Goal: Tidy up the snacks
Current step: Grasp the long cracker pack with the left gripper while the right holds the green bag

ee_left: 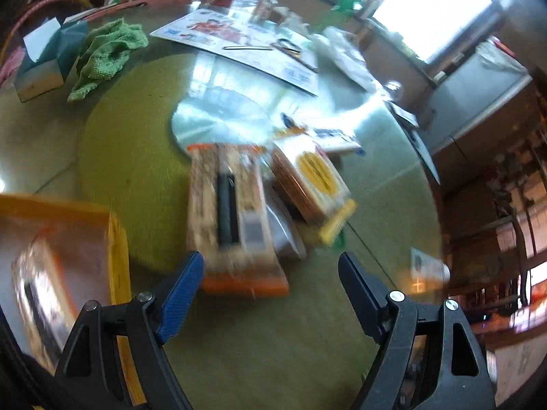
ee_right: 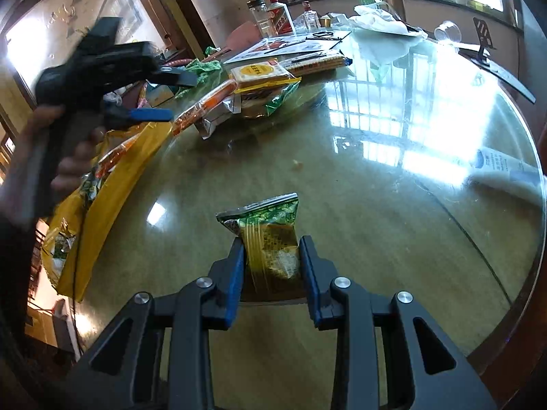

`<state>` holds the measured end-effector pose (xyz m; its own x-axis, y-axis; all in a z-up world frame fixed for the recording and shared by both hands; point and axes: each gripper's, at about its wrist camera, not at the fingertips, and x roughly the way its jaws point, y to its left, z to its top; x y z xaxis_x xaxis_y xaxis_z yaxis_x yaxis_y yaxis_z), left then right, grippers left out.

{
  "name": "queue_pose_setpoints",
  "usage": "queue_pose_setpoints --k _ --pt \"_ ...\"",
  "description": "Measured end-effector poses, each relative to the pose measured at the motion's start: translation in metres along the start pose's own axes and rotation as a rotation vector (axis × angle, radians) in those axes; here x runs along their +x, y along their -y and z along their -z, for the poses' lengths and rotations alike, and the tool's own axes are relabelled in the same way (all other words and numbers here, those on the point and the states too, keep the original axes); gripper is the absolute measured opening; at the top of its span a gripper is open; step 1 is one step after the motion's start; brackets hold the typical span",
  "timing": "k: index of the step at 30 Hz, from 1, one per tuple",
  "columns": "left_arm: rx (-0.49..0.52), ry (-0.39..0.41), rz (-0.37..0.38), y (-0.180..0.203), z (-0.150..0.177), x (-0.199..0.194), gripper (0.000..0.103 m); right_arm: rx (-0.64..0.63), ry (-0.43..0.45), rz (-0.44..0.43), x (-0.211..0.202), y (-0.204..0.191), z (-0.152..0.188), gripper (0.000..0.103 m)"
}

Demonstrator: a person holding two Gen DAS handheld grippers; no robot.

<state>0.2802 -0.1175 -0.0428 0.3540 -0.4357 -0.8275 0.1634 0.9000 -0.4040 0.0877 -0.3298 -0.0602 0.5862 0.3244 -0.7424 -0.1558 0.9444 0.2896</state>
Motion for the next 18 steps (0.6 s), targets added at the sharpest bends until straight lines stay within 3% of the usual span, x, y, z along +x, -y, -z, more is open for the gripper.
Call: queue_pose_setpoints --k 3,7,10,14,18 --pt "-0.045 -0.016 -0.011 -0.005 -0.014 0.012 0.08 -0.006 0.003 -0.003 0.0 -0.001 0.001 0.033" --pt "-0.002 -0.028 -0.12 -0.004 -0.018 0.024 0.08 -0.007 0.001 -0.012 0.002 -0.002 -0.002 0.033" --pt "-0.002 -0.016 -0.117 -0.01 -0.017 0.025 0.08 -0.018 0.004 0.001 0.003 -0.005 -0.001 0.033" --pt "0.014 0.006 -0.157 -0.01 -0.016 0.022 0.055 -0.018 0.002 -0.005 0.004 -0.005 -0.002 0.033" --pt "0.052 0.004 -0.169 -0.006 -0.008 0.015 0.055 -0.028 0.0 0.005 0.003 -0.008 -0.001 0.033"
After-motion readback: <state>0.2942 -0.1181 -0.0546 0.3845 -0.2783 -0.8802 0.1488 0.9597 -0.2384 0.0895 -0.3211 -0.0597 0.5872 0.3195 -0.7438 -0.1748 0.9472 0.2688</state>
